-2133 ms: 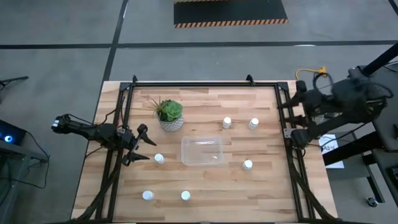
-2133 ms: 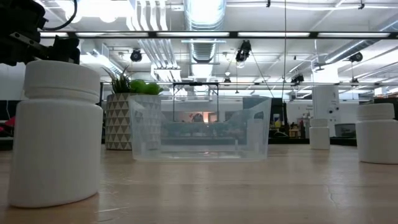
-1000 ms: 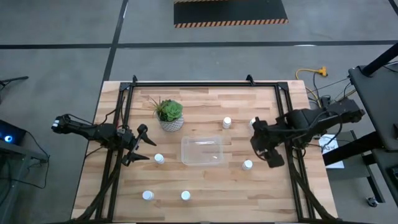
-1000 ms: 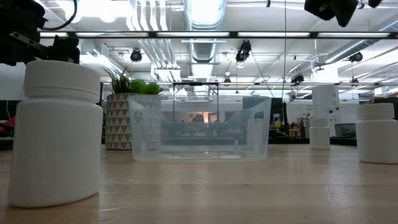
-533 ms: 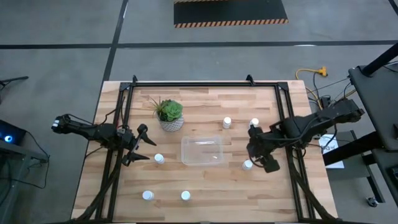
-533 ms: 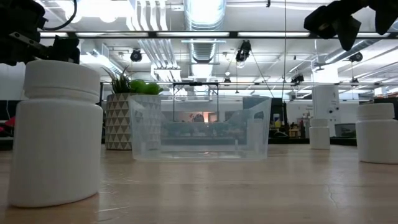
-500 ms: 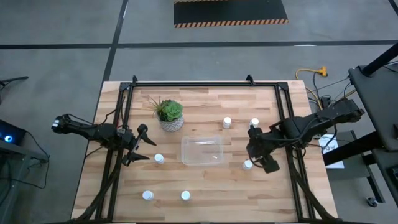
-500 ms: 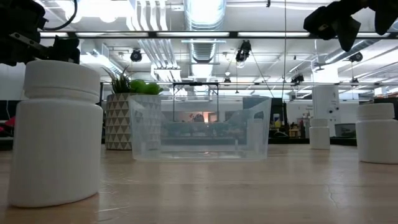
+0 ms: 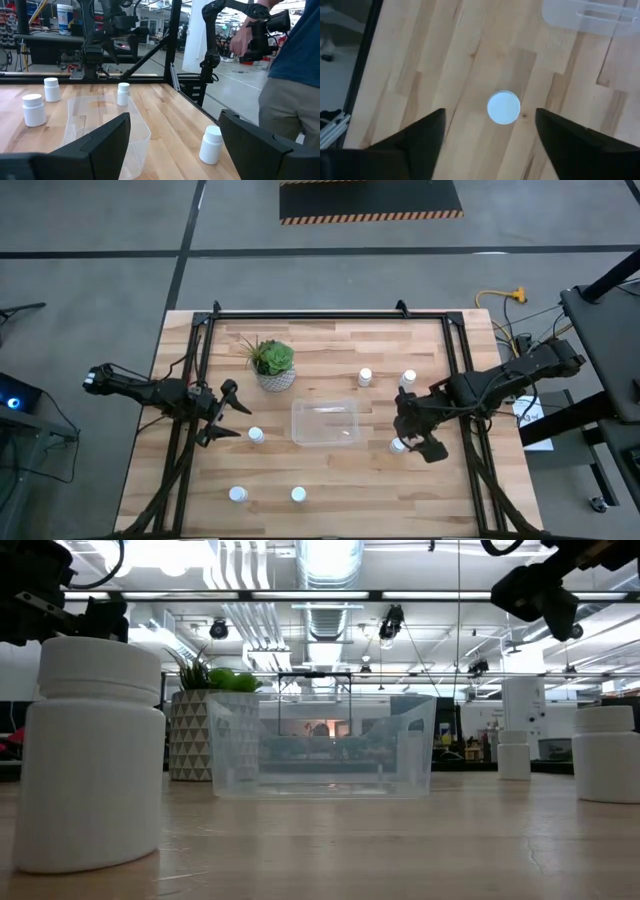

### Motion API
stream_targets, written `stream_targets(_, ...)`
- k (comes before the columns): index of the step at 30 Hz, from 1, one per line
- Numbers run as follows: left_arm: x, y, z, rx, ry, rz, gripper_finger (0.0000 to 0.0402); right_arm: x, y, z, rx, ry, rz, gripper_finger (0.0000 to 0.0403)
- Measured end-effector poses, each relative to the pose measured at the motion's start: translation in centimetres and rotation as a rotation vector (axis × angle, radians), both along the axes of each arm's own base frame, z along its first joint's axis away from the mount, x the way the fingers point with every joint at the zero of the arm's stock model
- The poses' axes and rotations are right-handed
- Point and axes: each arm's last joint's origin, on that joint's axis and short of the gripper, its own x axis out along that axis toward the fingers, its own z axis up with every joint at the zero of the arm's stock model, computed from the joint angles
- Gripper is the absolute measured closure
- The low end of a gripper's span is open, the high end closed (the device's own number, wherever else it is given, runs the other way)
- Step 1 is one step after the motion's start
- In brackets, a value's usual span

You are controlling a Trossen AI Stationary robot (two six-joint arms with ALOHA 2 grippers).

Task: Pick and place pill bottles into a basket
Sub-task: Put the white pill bottle into the transparent bin

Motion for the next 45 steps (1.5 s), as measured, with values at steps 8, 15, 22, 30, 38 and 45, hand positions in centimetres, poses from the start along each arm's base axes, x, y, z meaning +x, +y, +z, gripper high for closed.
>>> stream_targets(8, 0.0, 0.0, 0.0, 0.0, 0.0, 0.0, 0.0112, 0.0, 0.0, -0.5, -0.028, -0.022, 0.074, 0.0032)
stream_targets(15, 0.0, 0.0, 0.0, 0.0, 0.0, 0.0, 0.0112, 0.5, 0.2, -1.2, -0.012, -0.083, 0.08, 0.0031)
stream_targets(22, 0.0, 0.0, 0.0, 0.0, 0.0, 0.001, 0.0112, 0.6, 0.1, -2.3, -0.036, -0.118, 0.098, 0.0031)
stream_targets(30, 0.0, 0.0, 0.0, 0.0, 0.0, 0.001, 0.0112, 0.3, 0.0, -4.2, -0.037, -0.114, 0.098, 0.0031)
stream_targets(38, 0.0, 0.0, 0.0, 0.0, 0.0, 0.002, 0.0112, 0.0, -0.1, -6.0, -0.048, -0.12, 0.088, 0.0031)
stream_targets(45, 0.0, 0.0, 0.0, 0.0, 0.0, 0.005, 0.0112, -0.2, -0.2, -7.1, -0.052, -0.141, 0.083, 0.0031)
